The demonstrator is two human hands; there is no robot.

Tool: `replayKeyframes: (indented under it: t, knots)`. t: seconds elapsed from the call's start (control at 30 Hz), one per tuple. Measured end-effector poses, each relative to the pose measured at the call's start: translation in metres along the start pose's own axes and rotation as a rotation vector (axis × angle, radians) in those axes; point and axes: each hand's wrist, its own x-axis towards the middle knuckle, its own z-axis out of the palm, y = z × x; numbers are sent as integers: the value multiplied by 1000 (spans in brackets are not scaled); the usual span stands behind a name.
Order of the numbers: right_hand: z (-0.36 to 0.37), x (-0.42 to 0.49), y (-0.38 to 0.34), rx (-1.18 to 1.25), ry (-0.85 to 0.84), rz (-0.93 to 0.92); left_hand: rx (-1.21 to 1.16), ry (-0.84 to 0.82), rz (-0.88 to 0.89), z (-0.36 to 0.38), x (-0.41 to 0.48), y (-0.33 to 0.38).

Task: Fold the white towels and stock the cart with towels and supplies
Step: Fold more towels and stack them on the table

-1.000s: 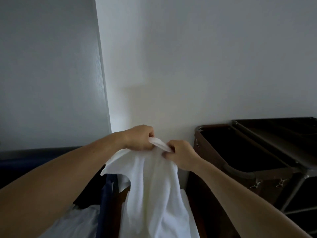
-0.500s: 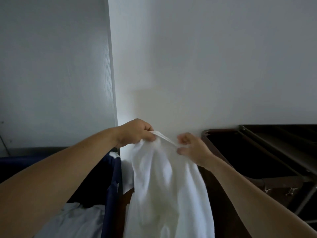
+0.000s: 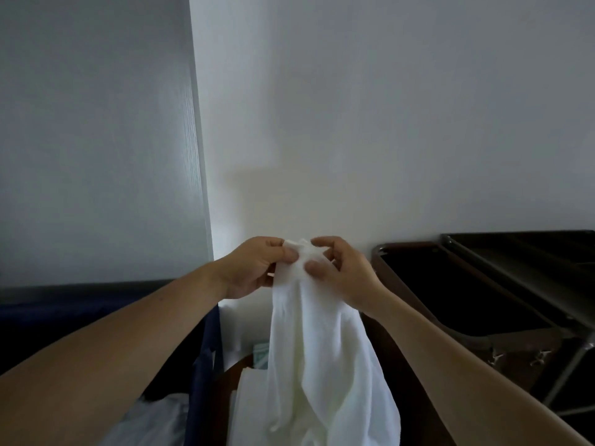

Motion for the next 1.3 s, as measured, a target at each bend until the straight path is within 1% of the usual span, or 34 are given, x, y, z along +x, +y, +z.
replayKeyframes:
  t: [0.1, 0.17, 0.23, 0.3, 0.5, 0.57, 0.63, 0.77, 0.8, 0.83, 0.9, 0.97, 1.0, 1.13, 1.3]
  knots:
    - [0, 2, 0, 52, -31, -90, -1, 35, 15, 7, 2, 1]
    - [0, 3, 3, 47, -17, -140, -39, -15, -30, 4, 2, -1]
    - [-1, 5, 8, -18, 24, -206, -149, -92, -123, -1, 2, -6]
    - [-2, 6, 13, -94, 19, -264, -247, -113, -161, -4, 3, -13]
    - [-4, 10, 28, -274, -102, -326, -182, -193, -118, 0, 5, -25]
    - [-4, 9, 32, -345, -117, -423, -162, -171, -114, 3, 6, -26]
    - [-4, 8, 35, -366, -104, -507, -148, -123, -113, 7, 7, -28]
    - [-4, 4, 36, -401, -25, -575, -137, -53, -98, 15, 10, -33]
    - [-3, 4, 36, -375, 6, -556, -143, -13, -87, 17, 12, -33]
    - [-3, 3, 34, -313, 42, -493, -152, 35, -71, 18, 14, -32]
    - [-4, 4, 26, -112, 91, -284, -166, 129, -21, 20, 18, -29]
    - [-6, 7, 19, 70, 67, -106, -136, 172, 49, 21, 19, -26]
    - [-8, 7, 16, 132, 43, -53, -105, 173, 81, 23, 19, -24]
    - [-6, 6, 14, 225, 55, 16, -16, 136, 144, 28, 13, -25]
    - [-1, 4, 18, 258, 87, 29, 109, 71, 130, 22, 7, -25]
